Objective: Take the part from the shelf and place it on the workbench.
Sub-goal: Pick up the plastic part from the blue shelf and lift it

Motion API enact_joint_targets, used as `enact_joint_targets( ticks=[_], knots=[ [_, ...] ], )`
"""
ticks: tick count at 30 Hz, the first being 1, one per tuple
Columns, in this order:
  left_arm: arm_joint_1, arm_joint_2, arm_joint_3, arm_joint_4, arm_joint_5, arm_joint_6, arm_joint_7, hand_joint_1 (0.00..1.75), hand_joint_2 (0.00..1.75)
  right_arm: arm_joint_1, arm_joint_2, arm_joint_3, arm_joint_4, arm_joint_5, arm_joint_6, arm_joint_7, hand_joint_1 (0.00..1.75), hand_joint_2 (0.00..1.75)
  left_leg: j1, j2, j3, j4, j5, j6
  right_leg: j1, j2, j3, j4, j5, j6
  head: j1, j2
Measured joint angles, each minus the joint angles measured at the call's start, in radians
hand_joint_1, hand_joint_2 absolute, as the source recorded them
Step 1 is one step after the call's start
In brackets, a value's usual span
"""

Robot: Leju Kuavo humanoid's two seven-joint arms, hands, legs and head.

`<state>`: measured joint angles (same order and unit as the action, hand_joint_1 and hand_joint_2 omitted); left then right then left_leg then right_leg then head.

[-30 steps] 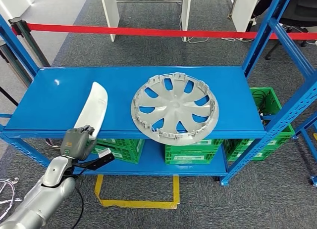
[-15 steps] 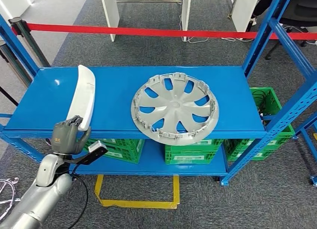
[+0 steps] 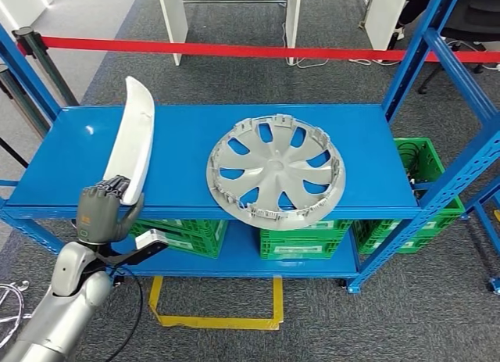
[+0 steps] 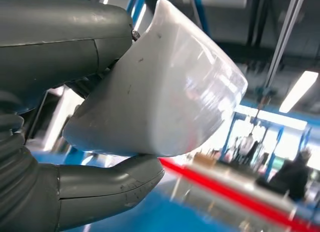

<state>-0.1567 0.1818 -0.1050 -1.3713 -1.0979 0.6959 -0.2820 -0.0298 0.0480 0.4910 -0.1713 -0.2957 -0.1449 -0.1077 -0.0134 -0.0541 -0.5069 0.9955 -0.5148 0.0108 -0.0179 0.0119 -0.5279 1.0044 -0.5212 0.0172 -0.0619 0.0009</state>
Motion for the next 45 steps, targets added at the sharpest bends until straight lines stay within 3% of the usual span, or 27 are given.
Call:
enact_joint_targets(
  ticks=[8,23,35,39,41,43,45],
  knots=[
    [0.029,-0.051,0.045,-0.176,-0.014,0.002,-0.068,1.75,1.75,-0.002,0.002,0.0,0.0,-0.005,-0.009,-0.005,0.0,0.0,0.0,0.0,0.0,0.0,0.0,0.0,0.0,0.0,0.0,0.0,0.0,0.0,0.0,0.0],
    [0.035,-0.079,0.041,-0.204,0.028,0.003,-0.065,1.75,1.75,-0.003,0.011,0.0,0.0,-0.011,-0.019,-0.017,0.0,0.0,0.0,0.0,0.0,0.0,0.0,0.0,0.0,0.0,0.0,0.0,0.0,0.0,0.0,0.0],
    [0.047,-0.023,0.028,-0.204,0.072,0.003,0.001,1.75,1.75,-0.016,0.031,0.0,0.0,-0.008,-0.029,0.004,0.0,0.0,-0.001,0.0,0.0,0.002,0.0,0.001,0.0,0.0,0.0,-0.001,0.001,0.001,0.0,0.0],
    [0.065,0.006,0.026,-0.204,0.081,0.003,0.024,1.75,1.75,-0.018,0.04,0.0,0.0,-0.004,-0.029,0.012,0.0,0.0,-0.003,0.0,-0.004,0.008,-0.002,0.006,-0.003,0.0,-0.001,-0.005,0.006,0.008,-0.001,0.0],
    [0.072,0.019,0.027,-0.206,0.082,0.003,0.031,1.75,1.75,-0.02,0.044,0.0,-0.001,-0.003,-0.029,0.014,0.0,0.0,0.001,0.002,-0.001,-0.005,0.006,0.015,-0.002,0.0,-0.004,-0.005,0.003,0.014,0.0,0.0],
    [0.077,0.027,0.027,-0.209,0.081,0.003,0.034,1.75,1.75,-0.023,0.046,0.0,-0.001,-0.002,-0.028,0.015,0.0,0.0,0.006,0.005,0.002,-0.021,0.016,0.026,-0.001,-0.003,-0.033,0.046,-0.03,0.017,0.002,0.0],
    [0.085,0.031,0.027,-0.21,0.08,0.003,0.034,1.75,1.75,-0.023,0.046,0.0,-0.001,-0.002,-0.027,0.015,0.0,0.0,0.007,0.008,0.002,-0.023,0.018,0.03,-0.001,-0.004,-0.1,0.174,-0.086,0.02,0.003,0.0]
  ],
)
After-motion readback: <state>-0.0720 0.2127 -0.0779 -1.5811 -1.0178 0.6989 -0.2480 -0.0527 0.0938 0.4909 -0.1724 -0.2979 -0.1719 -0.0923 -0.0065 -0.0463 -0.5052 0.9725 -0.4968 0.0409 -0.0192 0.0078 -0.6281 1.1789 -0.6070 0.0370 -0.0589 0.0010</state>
